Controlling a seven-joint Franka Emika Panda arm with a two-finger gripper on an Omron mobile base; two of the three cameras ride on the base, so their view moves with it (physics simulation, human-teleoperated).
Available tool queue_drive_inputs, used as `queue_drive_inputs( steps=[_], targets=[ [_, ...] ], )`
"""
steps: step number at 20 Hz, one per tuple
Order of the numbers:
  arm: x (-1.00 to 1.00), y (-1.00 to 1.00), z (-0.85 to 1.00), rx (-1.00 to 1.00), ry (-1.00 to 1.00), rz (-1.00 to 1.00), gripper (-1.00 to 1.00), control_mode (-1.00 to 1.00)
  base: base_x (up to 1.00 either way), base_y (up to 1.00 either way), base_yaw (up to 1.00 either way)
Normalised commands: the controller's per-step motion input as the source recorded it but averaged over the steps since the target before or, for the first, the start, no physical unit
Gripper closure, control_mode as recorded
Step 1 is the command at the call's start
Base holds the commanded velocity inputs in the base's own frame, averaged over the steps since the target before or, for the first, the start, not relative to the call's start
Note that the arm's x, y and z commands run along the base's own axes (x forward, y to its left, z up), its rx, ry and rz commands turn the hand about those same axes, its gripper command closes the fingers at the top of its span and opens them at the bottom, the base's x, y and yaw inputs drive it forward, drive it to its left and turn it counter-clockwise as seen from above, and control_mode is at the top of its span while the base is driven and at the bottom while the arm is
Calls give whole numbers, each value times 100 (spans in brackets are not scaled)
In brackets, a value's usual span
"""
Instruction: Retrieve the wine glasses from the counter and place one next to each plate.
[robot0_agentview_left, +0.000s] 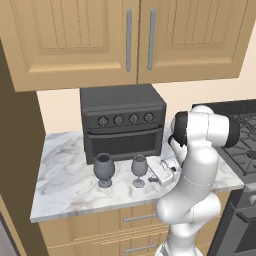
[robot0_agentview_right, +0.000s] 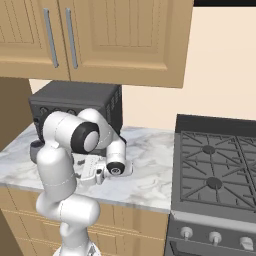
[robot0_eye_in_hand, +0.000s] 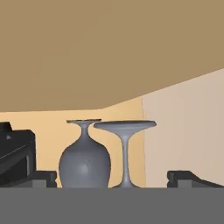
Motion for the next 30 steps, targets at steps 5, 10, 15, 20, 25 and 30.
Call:
queue_drive_inputs(
  steps=[5,10,15,20,25,30],
  targets=[
    [3,20,-3,-1,7,0,-100,-100,0,0,0],
    [0,16,0,-3,2,0,-100,-100,0,0,0],
    [0,9,-4,-1,0,0,-100,-100,0,0,0],
    [0,14,-15,-2,4,0,-100,-100,0,0,0],
    [-1,10,-11,0,10,0,-100,-100,0,0,0],
    [0,19,-13,-3,9,0,-100,-100,0,0,0]
  ],
)
